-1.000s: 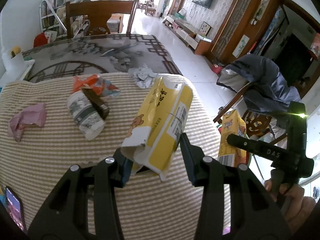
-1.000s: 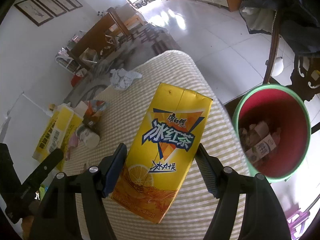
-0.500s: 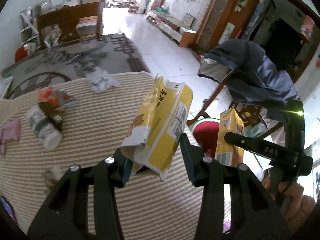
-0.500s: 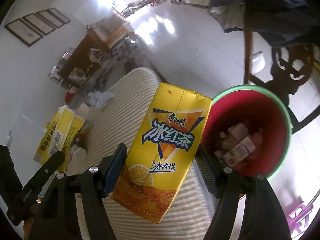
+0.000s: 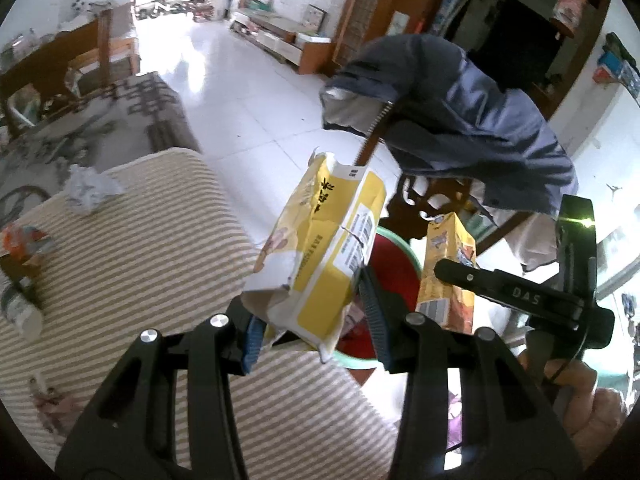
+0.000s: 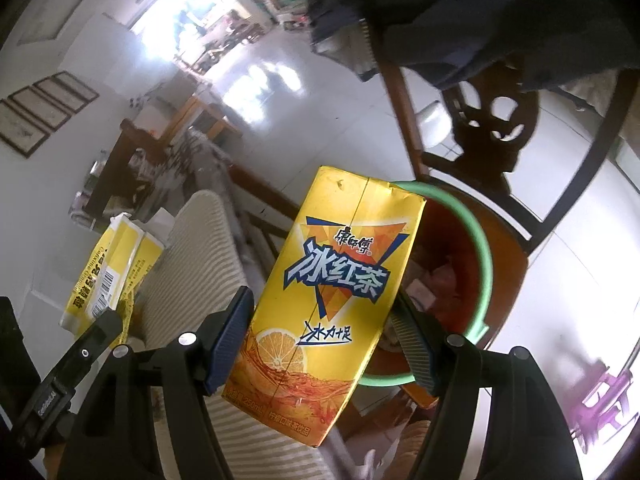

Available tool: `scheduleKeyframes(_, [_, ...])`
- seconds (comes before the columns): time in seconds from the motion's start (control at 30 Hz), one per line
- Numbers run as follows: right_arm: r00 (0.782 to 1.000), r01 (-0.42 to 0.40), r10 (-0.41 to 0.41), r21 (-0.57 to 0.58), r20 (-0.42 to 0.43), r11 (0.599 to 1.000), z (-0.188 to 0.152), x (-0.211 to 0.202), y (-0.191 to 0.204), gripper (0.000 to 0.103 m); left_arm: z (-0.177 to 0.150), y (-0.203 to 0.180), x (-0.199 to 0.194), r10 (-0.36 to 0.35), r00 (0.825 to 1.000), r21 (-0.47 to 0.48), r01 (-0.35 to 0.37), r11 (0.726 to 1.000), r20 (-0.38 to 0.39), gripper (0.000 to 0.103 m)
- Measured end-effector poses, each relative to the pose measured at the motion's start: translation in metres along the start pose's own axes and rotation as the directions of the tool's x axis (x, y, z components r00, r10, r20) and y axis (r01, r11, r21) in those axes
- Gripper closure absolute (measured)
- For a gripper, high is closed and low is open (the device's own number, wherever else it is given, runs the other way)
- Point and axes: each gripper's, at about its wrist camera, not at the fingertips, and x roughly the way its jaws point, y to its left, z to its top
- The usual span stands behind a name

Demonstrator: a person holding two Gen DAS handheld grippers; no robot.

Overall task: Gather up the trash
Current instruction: 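Open both tools over the red bin to drop both items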

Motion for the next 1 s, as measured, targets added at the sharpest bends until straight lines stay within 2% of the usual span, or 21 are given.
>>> scheduleKeyframes(0.17, [1.000,0.019,-0.020,0.025,0.005,0.999,0.005,-0.002,-0.019,0.035,0.003,-0.016,0.024,-0.033,0.998,0.010,0.034,0.999,-0.051,0.061])
scheduleKeyframes(0.4, [0.999,0.045,-0.045,0.001,0.001,0.999,0.007,0.000,-0.021,0.035,0.008,-0.030,0.060,-0.084,0.987,-0.019,0.082,0.996,-0.134,0.060])
scheduleKeyframes(0.5, [0.999,0.053,-0.053,0.003,-0.004,0.999,0.007,0.004,-0.021,0.033,0.011,-0.035,0.068,-0.069,0.988,-0.014,0.067,0.998,-0.136,0.058])
scheduleKeyframes(0.57, [0.999,0.050,-0.050,0.023,-0.006,0.998,0.007,0.007,-0.026,0.031,0.013,-0.035,0.071,-0.072,0.987,-0.018,0.070,0.997,-0.142,0.047])
scheduleKeyframes(0.63, [0.999,0.046,-0.046,0.047,0.003,0.998,0.007,0.006,-0.030,0.026,0.013,-0.035,0.068,-0.059,0.990,-0.009,0.058,0.998,-0.128,0.042])
scheduleKeyframes(1.0, [0.999,0.043,-0.044,0.043,0.021,0.998,0.003,0.001,-0.022,0.026,0.007,-0.020,0.041,-0.023,0.997,0.018,0.024,1.000,-0.073,0.040])
